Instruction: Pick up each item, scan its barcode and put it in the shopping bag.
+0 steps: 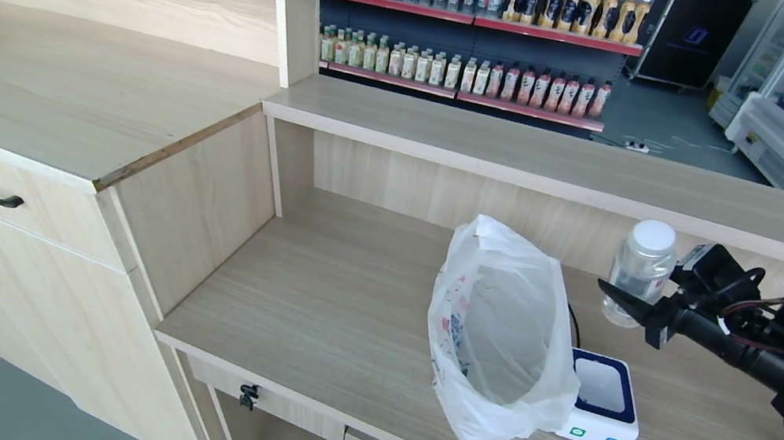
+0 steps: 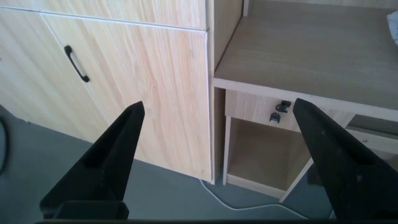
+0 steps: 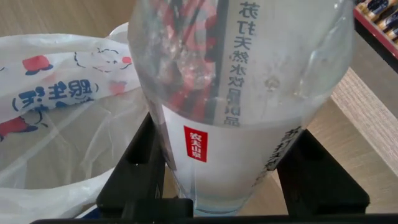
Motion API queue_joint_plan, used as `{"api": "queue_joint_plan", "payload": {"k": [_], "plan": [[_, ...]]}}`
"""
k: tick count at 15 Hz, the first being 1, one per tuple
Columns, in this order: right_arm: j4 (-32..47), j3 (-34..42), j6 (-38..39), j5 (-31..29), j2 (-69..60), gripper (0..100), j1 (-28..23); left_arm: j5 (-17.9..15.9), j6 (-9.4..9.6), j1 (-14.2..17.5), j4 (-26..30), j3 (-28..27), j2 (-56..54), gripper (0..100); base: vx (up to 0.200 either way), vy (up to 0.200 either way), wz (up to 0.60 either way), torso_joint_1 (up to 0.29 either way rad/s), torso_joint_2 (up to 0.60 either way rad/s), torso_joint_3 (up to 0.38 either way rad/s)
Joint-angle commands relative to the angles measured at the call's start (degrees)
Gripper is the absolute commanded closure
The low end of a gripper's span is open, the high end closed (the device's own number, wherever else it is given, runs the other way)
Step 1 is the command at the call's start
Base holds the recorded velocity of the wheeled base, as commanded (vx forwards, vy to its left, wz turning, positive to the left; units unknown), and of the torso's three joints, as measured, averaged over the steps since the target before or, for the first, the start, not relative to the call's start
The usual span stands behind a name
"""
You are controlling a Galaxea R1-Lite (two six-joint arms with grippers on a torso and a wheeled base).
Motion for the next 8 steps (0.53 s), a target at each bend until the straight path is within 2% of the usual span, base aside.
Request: {"api": "queue_joint_plan", "payload": {"k": [1,5,8], "plan": [[-1.54,-1.5,-1.11,0.02,5.28,100,0.34,0.02,0.0,0.02,0.0,0.0,-0.02,0,0.0,0.0,0.0,0.0,0.0,0.0],[-8.13,-2.29,-1.63,0.02,10.03,100,1.66,0.02,0.0,0.02,0.0,0.0,-0.02,0,0.0,0.0,0.0,0.0,0.0,0.0],[-8.22,-2.38,-4.53,0.02,11.0,100,1.92,0.02,0.0,0.02,0.0,0.0,-0.02,0,0.0,0.0,0.0,0.0,0.0,0.0]]}}
